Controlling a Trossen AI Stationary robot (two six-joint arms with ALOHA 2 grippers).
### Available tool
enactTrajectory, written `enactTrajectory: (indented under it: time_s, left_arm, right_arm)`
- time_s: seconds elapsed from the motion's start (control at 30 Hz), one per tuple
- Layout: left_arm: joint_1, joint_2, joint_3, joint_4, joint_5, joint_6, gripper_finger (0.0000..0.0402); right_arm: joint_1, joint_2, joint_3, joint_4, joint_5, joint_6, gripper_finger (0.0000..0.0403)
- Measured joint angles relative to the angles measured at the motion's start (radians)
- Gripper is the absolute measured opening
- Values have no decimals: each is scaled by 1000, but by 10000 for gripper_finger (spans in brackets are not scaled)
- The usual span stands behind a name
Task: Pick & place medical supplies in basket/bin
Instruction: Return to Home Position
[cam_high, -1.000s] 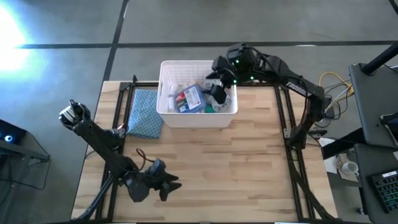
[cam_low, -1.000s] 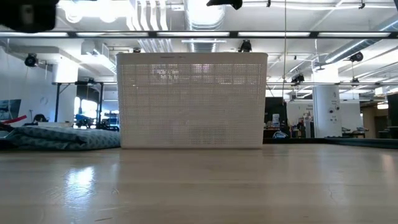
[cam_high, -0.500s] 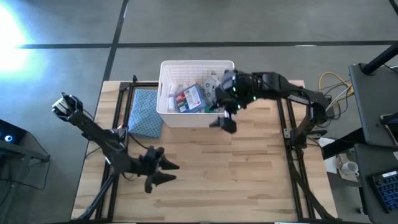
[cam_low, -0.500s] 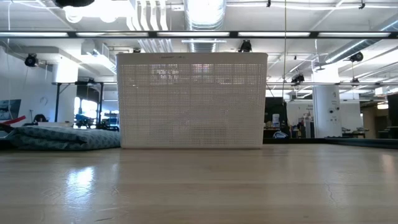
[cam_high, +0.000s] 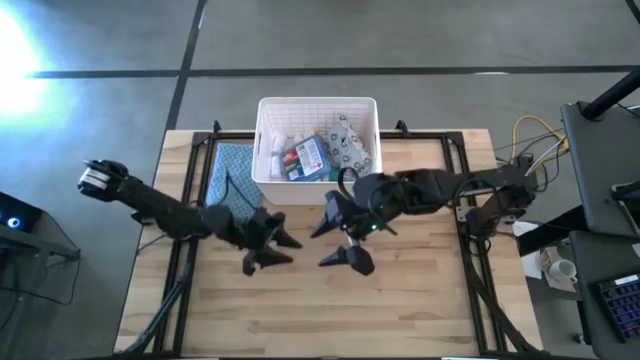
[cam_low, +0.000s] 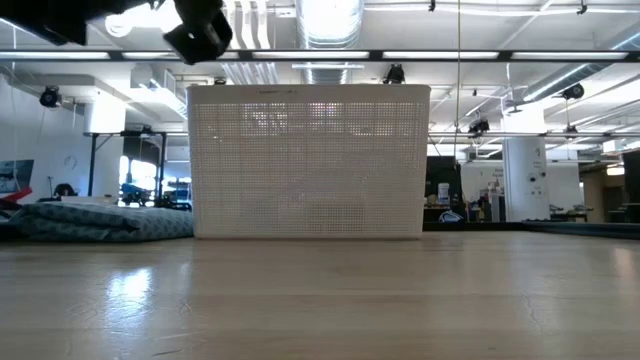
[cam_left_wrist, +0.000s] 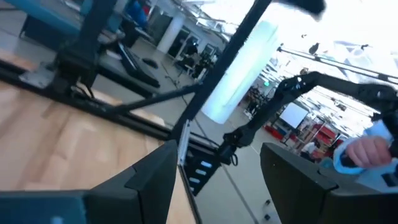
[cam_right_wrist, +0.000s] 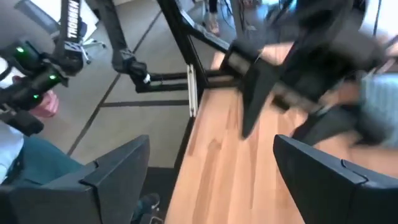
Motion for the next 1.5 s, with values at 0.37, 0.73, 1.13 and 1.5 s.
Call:
enactTrajectory:
  time_s: [0.37,0.73,1.13,1.5]
  left_arm:
    - [89,-252,-177,-1,100,43,212]
    - [91,-704,-478,0,27,6,212]
    - [91,-1040,-480,-375,27,152,212]
    - [92,-1152,-492,-514,-25,203,212]
  right_arm:
    - [13,-207,-440,435,79,162,342]
    - [35,-543,-850,586,191,21,335]
    - [31,-811,-1255,949,137,109,336]
    - [-8,-887,-1486,1083,161,144,331]
